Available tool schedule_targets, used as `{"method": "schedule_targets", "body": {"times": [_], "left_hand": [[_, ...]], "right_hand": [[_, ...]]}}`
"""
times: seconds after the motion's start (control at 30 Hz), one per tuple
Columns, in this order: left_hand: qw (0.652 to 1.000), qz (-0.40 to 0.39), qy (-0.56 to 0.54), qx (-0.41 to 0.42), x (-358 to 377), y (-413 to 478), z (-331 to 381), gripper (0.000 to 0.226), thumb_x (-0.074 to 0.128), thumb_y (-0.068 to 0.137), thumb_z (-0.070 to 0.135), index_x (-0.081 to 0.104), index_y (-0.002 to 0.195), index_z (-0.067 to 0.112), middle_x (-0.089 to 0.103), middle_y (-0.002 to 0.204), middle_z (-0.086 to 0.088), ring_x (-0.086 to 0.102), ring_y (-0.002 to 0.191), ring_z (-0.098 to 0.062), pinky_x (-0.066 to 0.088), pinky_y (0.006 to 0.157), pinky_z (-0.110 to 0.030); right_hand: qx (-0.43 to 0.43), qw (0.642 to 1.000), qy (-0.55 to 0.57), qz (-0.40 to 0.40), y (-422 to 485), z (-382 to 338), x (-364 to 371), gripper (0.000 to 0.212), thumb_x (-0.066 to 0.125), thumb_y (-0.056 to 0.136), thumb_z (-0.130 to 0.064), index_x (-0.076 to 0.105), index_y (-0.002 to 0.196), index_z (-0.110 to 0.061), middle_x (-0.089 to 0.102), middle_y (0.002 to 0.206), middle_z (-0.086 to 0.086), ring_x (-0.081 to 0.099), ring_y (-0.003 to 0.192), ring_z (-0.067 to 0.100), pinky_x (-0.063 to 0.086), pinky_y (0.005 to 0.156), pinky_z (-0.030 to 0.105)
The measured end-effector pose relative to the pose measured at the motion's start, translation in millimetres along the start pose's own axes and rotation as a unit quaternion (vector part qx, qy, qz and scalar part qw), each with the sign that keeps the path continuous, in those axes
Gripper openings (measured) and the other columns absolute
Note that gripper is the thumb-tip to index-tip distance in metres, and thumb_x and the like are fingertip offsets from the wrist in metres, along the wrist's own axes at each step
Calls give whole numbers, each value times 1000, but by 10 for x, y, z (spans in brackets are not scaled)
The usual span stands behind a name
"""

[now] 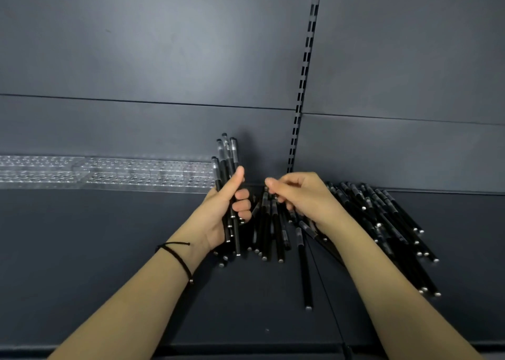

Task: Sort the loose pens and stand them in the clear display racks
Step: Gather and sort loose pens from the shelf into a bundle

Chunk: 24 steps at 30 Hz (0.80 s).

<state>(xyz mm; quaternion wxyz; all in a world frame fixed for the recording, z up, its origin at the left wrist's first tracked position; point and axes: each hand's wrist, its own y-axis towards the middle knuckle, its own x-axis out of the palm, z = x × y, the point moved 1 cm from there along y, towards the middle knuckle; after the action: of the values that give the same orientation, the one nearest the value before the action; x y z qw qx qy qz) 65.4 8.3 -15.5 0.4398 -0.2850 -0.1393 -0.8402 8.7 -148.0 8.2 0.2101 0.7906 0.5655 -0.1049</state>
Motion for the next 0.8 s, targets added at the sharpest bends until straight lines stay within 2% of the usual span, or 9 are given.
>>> {"method": "schedule_targets", "body": {"times": [0.1, 0.17, 0.27, 0.4, 0.6, 0.7, 0.8], "left_hand": [[999, 17, -31, 12, -51, 3, 30, 24, 69, 78, 36, 54, 89, 19, 41, 56, 8, 36, 40, -4, 34, 37, -16], [999, 23, -35, 10, -66, 3, 44, 22, 70, 77, 29, 57, 91, 18, 48, 59, 6, 41, 43, -4, 37, 39, -17], [999, 19, -26, 9, -87, 26, 59, 20, 72, 76, 24, 56, 87, 18, 53, 65, 5, 45, 46, -5, 40, 40, -17], [999, 19, -39, 9, -122, 45, 52, 18, 70, 78, 24, 54, 86, 18, 50, 64, 5, 40, 43, -4, 36, 38, -15], [999, 16, -31, 7, -122, 47, 42, 17, 69, 80, 25, 55, 87, 18, 50, 64, 5, 39, 43, -4, 36, 39, -15], [1000, 18, -21, 6, -124, 46, 36, 18, 70, 79, 25, 55, 87, 18, 50, 64, 5, 39, 43, -4, 36, 39, -15], [1000, 20, -18, 6, -126, 55, 40, 17, 69, 81, 25, 55, 87, 19, 50, 65, 5, 40, 44, -4, 36, 39, -15]], "right_hand": [[12, 977, -210, -17, -10, 98, -71, 32, 73, 81, -44, 72, 73, -13, 67, 66, -2, 59, 62, 10, 49, 64, 29], [43, 959, -277, -45, -29, 132, -89, 41, 73, 79, -50, 72, 77, -9, 70, 73, 4, 65, 71, 15, 54, 72, 33], [72, 947, -304, -78, -57, 128, -65, 43, 74, 74, -57, 73, 78, -14, 70, 73, -3, 65, 75, 10, 57, 79, 38], [87, 938, -326, -80, -79, 91, -4, 41, 74, 72, -60, 72, 80, -20, 70, 84, -8, 63, 84, 6, 55, 84, 39], [112, 940, -310, -88, -74, 83, -25, 25, 81, 72, -45, 70, 75, -22, 70, 84, -6, 64, 87, 10, 55, 87, 39], [122, 934, -329, -74, -70, 63, -11, 24, 76, 74, -36, 74, 84, -14, 74, 83, 2, 65, 73, 15, 58, 80, 38], [123, 934, -332, -54, -65, 54, -2, 25, 72, 76, -31, 75, 90, -10, 74, 85, 5, 67, 74, 18, 59, 79, 38]]}}
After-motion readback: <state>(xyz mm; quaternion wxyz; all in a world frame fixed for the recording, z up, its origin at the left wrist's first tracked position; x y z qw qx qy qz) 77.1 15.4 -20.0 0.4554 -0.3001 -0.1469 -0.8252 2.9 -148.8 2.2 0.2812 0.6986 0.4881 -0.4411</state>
